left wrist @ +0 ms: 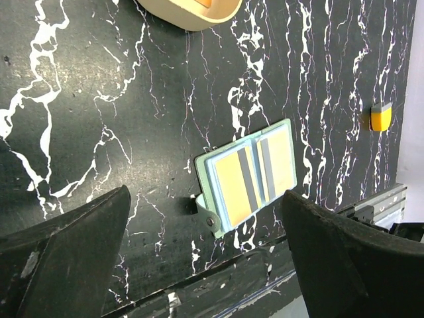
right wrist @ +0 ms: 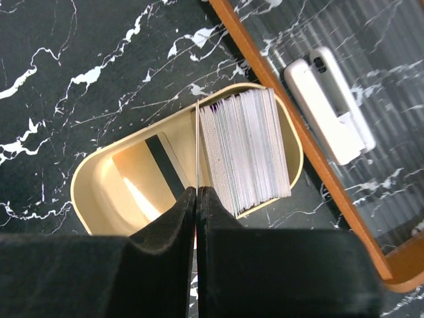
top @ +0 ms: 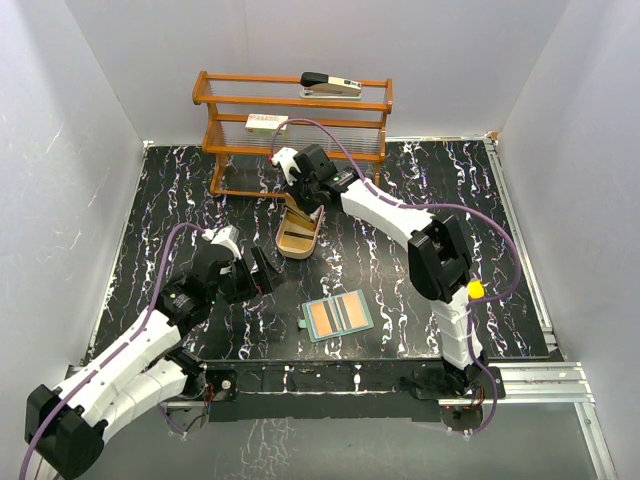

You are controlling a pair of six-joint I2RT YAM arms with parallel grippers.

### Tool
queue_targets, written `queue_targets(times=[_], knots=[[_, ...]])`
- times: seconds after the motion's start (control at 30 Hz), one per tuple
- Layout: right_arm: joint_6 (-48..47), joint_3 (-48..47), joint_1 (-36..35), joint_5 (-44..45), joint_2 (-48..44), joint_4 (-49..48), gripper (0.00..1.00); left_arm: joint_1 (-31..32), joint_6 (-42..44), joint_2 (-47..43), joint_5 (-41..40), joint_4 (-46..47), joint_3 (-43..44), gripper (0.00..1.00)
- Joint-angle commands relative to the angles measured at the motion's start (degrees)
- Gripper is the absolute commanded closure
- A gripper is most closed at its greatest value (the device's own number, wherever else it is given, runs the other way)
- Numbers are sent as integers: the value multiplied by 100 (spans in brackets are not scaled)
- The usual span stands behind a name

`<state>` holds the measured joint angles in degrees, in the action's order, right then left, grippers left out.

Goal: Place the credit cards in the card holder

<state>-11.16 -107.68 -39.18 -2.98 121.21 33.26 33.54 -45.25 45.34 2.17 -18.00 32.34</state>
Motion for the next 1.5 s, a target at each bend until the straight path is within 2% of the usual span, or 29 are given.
queue_targets(times=[0.0, 0.17, 0.23, 0.27, 0.3, 0.33, 0.67, 0.73, 0.83, 0.87, 0.9, 1.1, 1.3, 1.47], knots=[[306, 215, 232, -524, -111, -563, 100, -22, -81, 58, 203, 215, 82, 6], [290, 306, 253, -705, -170, -636, 100, -18, 9, 79, 74, 123, 210, 7], [290, 367, 260, -559, -235, -702, 89, -23, -21, 137, 57, 120, 233, 8], [278, 402, 276, -494, -271, -725, 88, -15, -56, 160, 60, 134, 232, 9], [240, 420, 310, -548, -299, -733, 96, -16, -88, 172, 74, 157, 217, 9], [215, 442, 338, -624, -321, -725, 100, -21, -96, 176, 85, 180, 198, 10], [210, 413, 471, -1117, -297, -690, 100, -22, 27, 255, 102, 126, 329, 13], [46, 461, 396, -956, -258, -723, 79, -22, 42, 216, 58, 49, 311, 13], [-233, 492, 169, -436, -208, -753, 57, -23, 60, 39, -30, -6, 232, 12], [-298, 521, 123, -285, -206, -813, 44, -21, 75, -33, -102, -53, 236, 12], [-381, 553, 93, -127, -191, -861, 39, -23, 101, -94, -171, -107, 240, 12], [-826, 447, -37, 723, 58, -945, 26, -18, 264, -368, -491, -378, 379, 11], [-1071, 158, -112, 1056, 408, -868, 26, -20, 395, -446, -584, -562, 512, 10], [-1130, 107, -138, 1260, 591, -853, 30, -23, 438, -570, -669, -632, 495, 9]])
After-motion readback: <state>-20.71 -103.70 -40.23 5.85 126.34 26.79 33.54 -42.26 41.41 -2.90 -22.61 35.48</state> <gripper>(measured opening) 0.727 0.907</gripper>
